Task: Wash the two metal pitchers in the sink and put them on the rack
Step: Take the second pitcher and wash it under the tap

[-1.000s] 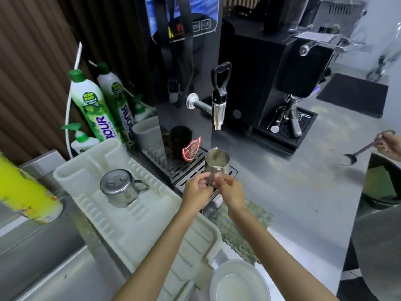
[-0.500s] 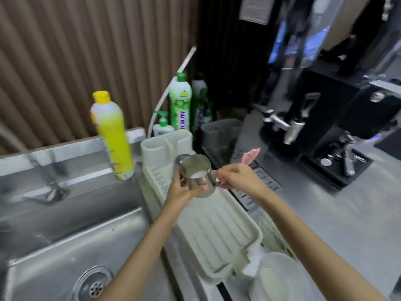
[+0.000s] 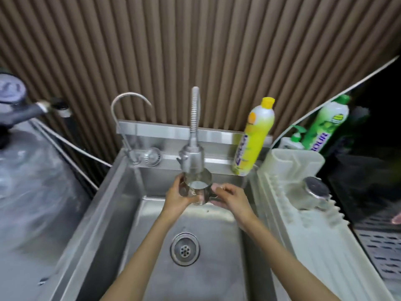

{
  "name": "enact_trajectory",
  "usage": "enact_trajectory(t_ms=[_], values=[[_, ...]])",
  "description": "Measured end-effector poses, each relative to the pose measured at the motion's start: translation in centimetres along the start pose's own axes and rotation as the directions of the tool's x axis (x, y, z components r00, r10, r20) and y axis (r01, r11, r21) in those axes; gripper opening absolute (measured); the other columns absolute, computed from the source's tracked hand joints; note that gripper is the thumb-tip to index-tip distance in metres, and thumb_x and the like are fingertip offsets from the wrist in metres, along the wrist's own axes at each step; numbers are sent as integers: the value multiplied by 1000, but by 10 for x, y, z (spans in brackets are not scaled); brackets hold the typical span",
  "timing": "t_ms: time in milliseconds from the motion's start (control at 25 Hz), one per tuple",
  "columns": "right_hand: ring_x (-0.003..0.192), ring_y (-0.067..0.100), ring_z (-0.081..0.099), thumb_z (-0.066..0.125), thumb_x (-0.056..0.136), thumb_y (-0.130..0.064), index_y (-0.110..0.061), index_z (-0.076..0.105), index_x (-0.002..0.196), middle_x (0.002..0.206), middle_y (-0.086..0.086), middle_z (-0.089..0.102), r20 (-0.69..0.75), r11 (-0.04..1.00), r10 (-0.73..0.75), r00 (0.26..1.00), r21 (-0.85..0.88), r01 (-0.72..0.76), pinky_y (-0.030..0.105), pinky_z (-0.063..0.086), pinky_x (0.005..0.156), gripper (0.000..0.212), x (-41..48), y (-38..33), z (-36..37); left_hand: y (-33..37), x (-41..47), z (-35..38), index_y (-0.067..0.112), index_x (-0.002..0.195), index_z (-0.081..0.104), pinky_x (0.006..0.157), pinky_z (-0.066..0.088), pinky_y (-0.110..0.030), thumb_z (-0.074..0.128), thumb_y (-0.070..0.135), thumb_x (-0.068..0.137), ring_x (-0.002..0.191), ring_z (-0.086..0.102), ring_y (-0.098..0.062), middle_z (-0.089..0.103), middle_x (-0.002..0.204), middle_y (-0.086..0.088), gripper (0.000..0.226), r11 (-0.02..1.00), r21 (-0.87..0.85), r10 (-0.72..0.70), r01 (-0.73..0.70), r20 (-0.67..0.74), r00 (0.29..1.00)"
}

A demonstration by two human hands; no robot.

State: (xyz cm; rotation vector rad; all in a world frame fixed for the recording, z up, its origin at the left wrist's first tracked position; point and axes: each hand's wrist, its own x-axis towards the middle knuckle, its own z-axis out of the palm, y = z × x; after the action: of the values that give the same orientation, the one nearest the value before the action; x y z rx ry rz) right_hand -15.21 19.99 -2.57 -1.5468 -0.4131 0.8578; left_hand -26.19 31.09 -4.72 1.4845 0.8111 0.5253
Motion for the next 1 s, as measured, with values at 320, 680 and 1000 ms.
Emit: enact_trajectory(t_ms=[320, 680, 1000], values=[[63, 29, 68, 60, 88, -20, -6, 60, 84, 82, 17, 70, -76, 982, 138, 988, 143, -126, 35, 61, 64, 15, -19, 23, 34, 3, -42, -19, 22, 139, 37, 98, 41, -35, 62, 65, 67, 121, 46, -25, 49, 125, -9, 88, 668, 743, 92, 42, -138, 986], [85, -12, 63, 62, 85, -11, -16, 51, 67, 106, -6, 69, -186, 921, -337, 923, -270, 282, 15, 48, 80, 21, -20, -4, 29, -5, 2, 6, 15, 122, 50, 81, 54, -21, 81, -1, 59, 100, 64, -20, 67, 112, -9, 73, 983, -143, 108, -114, -52, 993], [66, 28, 70, 53, 91, -19, -9, 52, 74, 74, 8, 69, 41, 929, 16, 999, 368, -30, 33, 61, 70, 19, -13, 22, 48, 27, -23, -27, 31, 133, 46, 93, 32, -40, 72, 58, 57, 112, 39, -20, 47, 111, -2, 85, 627, 768, 361, -132, -136, 922]])
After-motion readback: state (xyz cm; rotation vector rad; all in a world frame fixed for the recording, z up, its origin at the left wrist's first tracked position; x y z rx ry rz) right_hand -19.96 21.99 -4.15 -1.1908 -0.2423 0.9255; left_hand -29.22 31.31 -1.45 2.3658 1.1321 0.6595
